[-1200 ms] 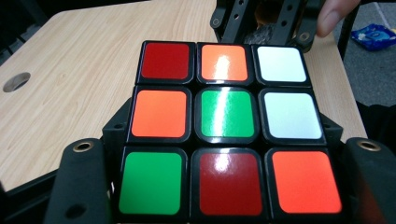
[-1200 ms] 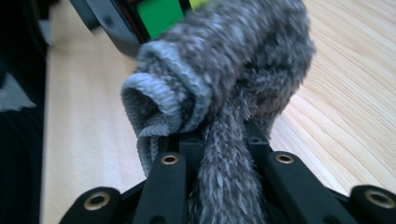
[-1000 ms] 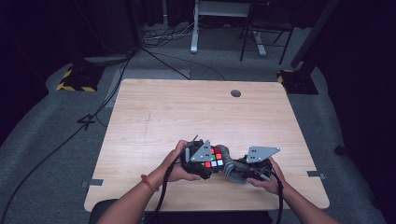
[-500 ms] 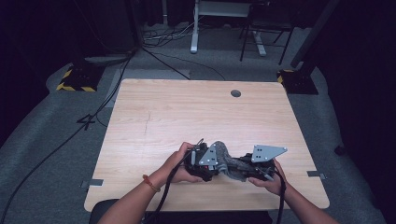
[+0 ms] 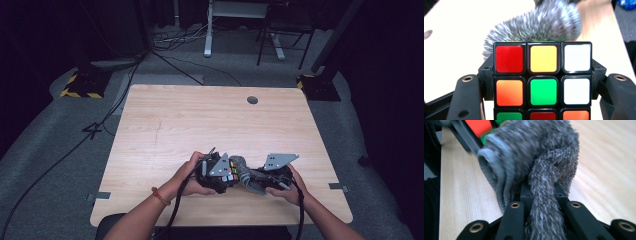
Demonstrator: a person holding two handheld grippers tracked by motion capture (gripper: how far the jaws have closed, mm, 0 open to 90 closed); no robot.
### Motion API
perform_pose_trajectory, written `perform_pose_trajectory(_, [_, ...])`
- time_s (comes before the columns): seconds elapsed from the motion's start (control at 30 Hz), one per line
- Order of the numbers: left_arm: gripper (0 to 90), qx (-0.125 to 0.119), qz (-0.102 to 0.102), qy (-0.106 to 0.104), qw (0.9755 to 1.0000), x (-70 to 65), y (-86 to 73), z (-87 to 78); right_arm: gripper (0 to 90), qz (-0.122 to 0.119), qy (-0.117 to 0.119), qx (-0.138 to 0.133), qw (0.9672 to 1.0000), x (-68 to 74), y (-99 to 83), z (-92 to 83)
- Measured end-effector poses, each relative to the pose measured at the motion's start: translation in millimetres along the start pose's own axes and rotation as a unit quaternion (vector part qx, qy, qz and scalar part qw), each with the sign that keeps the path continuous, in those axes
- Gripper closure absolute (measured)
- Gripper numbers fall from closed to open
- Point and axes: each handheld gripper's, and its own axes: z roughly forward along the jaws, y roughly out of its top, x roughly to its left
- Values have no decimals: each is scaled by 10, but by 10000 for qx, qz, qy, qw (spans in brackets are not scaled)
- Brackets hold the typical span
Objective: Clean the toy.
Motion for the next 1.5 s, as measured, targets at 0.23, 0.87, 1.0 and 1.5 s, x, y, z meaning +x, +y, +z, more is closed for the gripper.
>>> perform_pose_trajectory(0.23, [333, 141, 47, 91, 9998, -6, 2, 25, 771, -214, -188, -221, 9993, 134, 79, -45])
perform_pose_trajectory(0.87, [333, -32, -16, 64, 10000, -1, 14, 8, 769, 57, -86, -72, 9999, 26, 15, 9])
perform_pose_trajectory(1.0, [333, -57, -91, 17, 9999, 15, -5, 18, 770, -47, -105, -302, 9995, 85, 63, -39])
perform_pose_trajectory(1.5, [333, 225, 107, 114, 9996, -53, 24, 92, 772, -394, -551, -383, 9970, 200, 176, -116])
